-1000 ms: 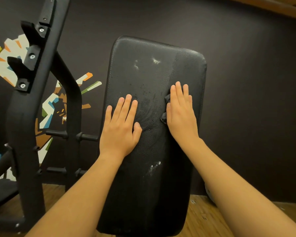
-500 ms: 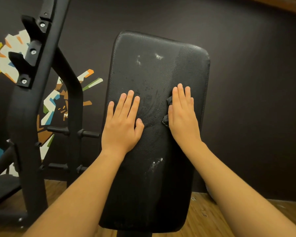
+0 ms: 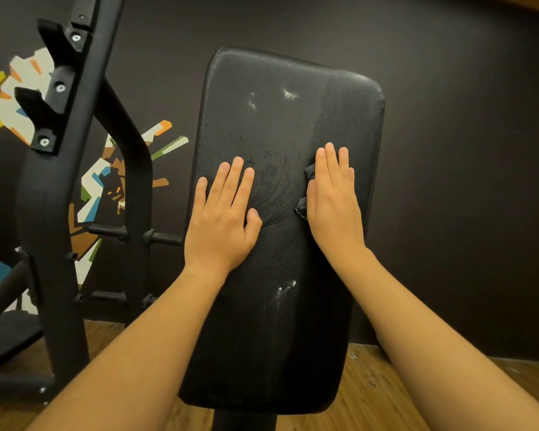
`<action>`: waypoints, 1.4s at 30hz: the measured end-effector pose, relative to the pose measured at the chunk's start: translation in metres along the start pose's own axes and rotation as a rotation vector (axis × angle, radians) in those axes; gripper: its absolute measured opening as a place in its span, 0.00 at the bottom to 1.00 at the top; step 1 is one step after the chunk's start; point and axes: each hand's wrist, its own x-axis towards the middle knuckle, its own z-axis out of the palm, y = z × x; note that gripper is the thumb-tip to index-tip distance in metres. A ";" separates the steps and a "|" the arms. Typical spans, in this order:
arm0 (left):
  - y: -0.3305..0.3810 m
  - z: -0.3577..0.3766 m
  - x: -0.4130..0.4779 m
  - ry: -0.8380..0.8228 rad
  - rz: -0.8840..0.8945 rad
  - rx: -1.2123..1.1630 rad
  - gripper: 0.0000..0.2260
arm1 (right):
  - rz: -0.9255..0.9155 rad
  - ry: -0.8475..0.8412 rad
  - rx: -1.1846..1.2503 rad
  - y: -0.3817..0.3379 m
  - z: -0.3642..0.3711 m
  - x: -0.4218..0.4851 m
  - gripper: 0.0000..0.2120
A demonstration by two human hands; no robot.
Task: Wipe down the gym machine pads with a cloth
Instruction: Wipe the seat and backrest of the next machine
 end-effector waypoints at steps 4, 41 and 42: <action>0.000 0.000 0.000 -0.004 0.001 0.005 0.28 | 0.035 0.051 -0.018 -0.005 0.005 -0.026 0.26; 0.000 -0.001 0.000 0.009 0.011 0.004 0.28 | 0.085 -0.008 -0.107 -0.018 0.007 -0.068 0.27; 0.000 -0.001 0.000 0.010 0.012 0.006 0.28 | 0.075 -0.017 -0.105 -0.019 0.007 -0.081 0.28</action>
